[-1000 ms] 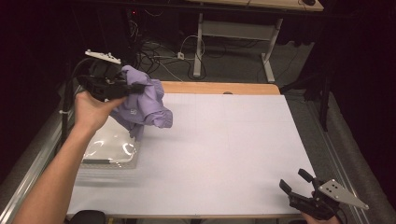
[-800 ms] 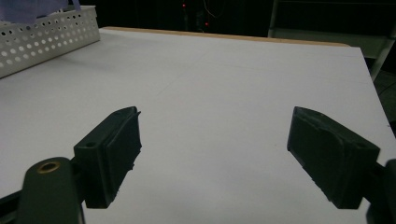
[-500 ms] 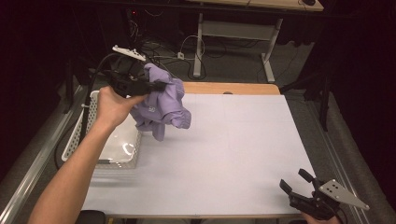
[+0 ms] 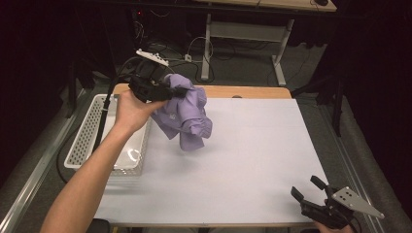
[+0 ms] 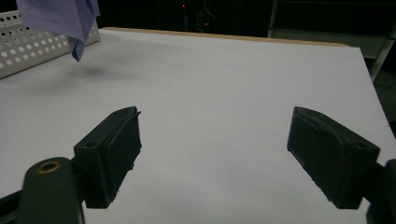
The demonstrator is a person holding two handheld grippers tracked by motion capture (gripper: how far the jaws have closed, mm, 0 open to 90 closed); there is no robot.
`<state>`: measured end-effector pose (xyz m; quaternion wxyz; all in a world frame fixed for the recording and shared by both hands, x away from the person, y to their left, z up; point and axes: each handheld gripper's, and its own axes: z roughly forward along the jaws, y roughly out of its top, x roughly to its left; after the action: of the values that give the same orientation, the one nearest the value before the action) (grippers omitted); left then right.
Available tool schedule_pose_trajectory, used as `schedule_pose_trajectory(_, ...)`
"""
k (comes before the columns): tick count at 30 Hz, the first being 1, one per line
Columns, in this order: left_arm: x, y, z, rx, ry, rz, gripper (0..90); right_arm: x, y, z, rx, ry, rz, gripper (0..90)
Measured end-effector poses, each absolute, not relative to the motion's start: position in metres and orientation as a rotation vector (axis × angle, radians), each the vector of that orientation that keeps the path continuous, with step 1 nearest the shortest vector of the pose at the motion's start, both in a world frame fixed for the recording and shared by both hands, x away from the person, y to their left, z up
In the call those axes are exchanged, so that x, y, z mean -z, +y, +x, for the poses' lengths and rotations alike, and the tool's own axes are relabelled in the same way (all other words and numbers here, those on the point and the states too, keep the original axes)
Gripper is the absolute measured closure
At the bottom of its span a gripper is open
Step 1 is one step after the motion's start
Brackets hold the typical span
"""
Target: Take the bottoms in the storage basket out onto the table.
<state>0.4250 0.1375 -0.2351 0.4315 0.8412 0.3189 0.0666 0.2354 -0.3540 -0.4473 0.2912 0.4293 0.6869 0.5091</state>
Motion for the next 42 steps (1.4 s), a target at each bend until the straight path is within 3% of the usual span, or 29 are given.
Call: schedule_pose_trajectory(42, 0.279, 0.086, 0.456, -0.17, 0.805, 2.152, 79.7, 0.447, -0.355, 0.236, -1.361, 1.832, 1.152, 18.3)
